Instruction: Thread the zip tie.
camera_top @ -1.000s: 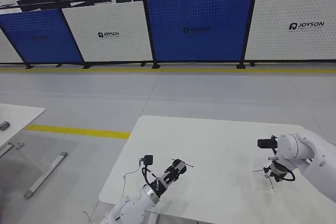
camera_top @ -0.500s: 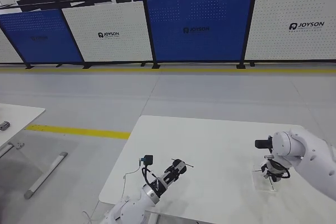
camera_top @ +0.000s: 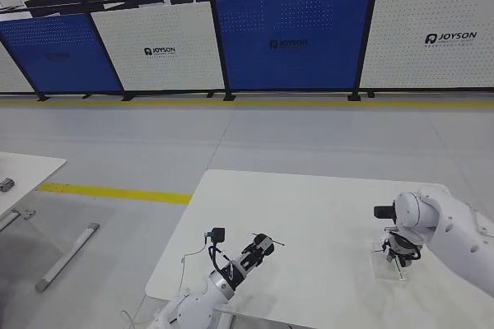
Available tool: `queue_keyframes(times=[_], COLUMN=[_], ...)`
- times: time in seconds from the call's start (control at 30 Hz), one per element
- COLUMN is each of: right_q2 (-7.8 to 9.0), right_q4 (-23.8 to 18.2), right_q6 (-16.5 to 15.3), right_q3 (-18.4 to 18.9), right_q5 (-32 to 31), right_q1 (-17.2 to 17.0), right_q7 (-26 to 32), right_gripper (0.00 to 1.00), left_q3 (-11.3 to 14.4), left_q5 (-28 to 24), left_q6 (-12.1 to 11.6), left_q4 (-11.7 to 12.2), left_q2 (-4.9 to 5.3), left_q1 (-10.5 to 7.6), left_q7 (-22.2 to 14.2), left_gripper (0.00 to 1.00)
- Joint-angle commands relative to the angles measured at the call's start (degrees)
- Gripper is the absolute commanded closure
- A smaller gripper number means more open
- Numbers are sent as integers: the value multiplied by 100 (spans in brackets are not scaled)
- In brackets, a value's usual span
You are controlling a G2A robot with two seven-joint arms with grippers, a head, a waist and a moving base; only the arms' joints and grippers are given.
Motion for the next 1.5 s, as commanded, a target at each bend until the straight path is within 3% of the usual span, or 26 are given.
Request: queue_keyframes(times=[0.0,0.37,0.57,0.9,1.07,1.3,1.47], right_q2=[-46,-287,-408,-494,-409,-148,202], right_q4=[66,452,623,655,402,-38,-633], right_q6=[0,0,0,0,0,0,0], right_q3=[0,0,0,0,0,59,722], right_q5=[-24,-77,-154,-327,-406,-460,-625], right_q1=[-3,-24,-34,-31,-8,42,-155], right_q7=[0,0,0,0,0,0,-236], right_gripper=[78,81,100,100,100,100,100], left_q3=[0,0,0,0,0,0,0], left_q5=[0,0,0,0,0,0,0], left_q6=[0,0,0,0,0,0,0], left_q4=[0,0,0,0,0,0,0], left_q2=[0,0,0,0,0,0,0], left_q1=[0,0,0,0,0,0,0], left_q7=[0,0,0,0,0,0,0], left_gripper=[100,100,100,100,100,100,100])
